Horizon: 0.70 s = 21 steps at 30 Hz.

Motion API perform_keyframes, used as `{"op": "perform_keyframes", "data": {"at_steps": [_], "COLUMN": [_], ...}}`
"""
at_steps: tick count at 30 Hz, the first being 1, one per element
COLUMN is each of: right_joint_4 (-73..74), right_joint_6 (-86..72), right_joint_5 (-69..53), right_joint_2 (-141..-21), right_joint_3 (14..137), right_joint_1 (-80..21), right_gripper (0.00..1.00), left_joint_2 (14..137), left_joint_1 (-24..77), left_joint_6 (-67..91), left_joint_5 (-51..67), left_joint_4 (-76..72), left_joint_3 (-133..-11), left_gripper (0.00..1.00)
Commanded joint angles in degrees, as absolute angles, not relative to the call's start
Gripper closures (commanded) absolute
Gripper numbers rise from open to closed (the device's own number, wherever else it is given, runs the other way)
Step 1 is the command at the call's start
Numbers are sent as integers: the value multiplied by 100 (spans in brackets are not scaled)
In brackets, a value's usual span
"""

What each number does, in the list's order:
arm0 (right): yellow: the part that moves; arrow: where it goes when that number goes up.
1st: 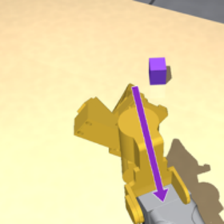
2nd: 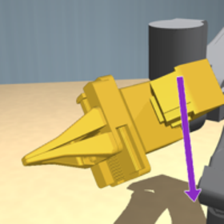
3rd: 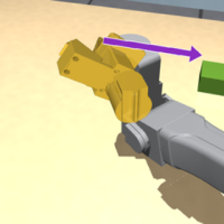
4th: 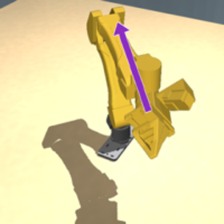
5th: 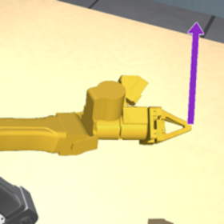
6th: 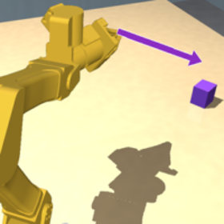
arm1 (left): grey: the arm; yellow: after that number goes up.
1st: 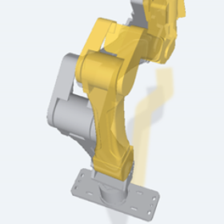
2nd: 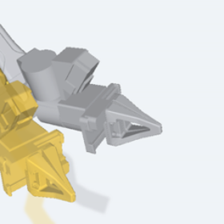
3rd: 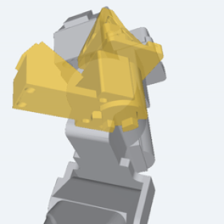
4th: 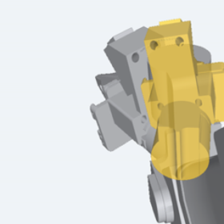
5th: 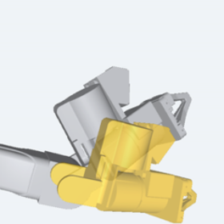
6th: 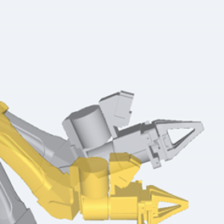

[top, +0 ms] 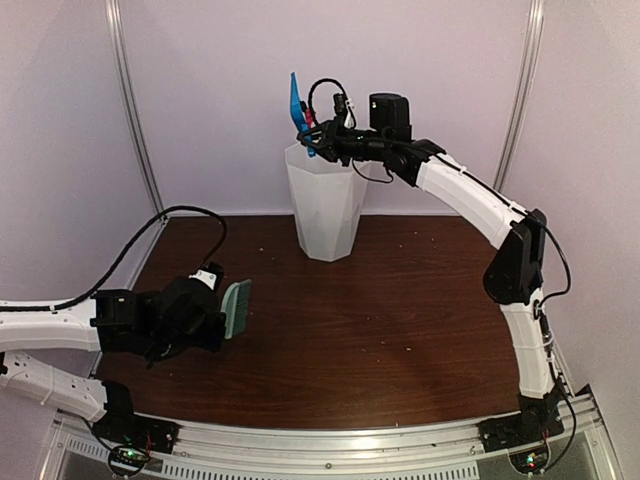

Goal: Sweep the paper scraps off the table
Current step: Dump the paper scraps into the trash bin.

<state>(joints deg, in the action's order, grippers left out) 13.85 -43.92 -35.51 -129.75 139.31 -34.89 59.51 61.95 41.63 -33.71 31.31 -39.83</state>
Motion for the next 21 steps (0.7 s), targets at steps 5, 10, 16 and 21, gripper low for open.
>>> {"op": "perform_keyframes", "data": {"at_steps": [5, 10, 16, 21], "right_joint_4": [-266, -1371, -2112, -2470], "right_joint_6": [-5804, -6782, -7501, -7827], "right_joint_5": [-4417, -4608, -4796, -4855], "right_joint_2": [-13112, -13065, -13132, -13097], "right_joint_3": [13607, 13137, 12997, 12904], "right_joint_1": [-3323, -3237, -3197, -3197], "right_gripper": [100, 100, 100, 100], "left_joint_2": [5834, 5811, 5801, 5783], "left_joint_1": [6167, 6168, 6168, 6167], "left_joint_6": [4120, 4123, 4122, 4117], "left_joint_5": [-3391, -3378, -3379, -3378], "left_joint_4": [2856, 2861, 2857, 2856], "left_joint_3": [-3955, -3955, -3955, -3946], "left_gripper": [100, 100, 100, 100]}}
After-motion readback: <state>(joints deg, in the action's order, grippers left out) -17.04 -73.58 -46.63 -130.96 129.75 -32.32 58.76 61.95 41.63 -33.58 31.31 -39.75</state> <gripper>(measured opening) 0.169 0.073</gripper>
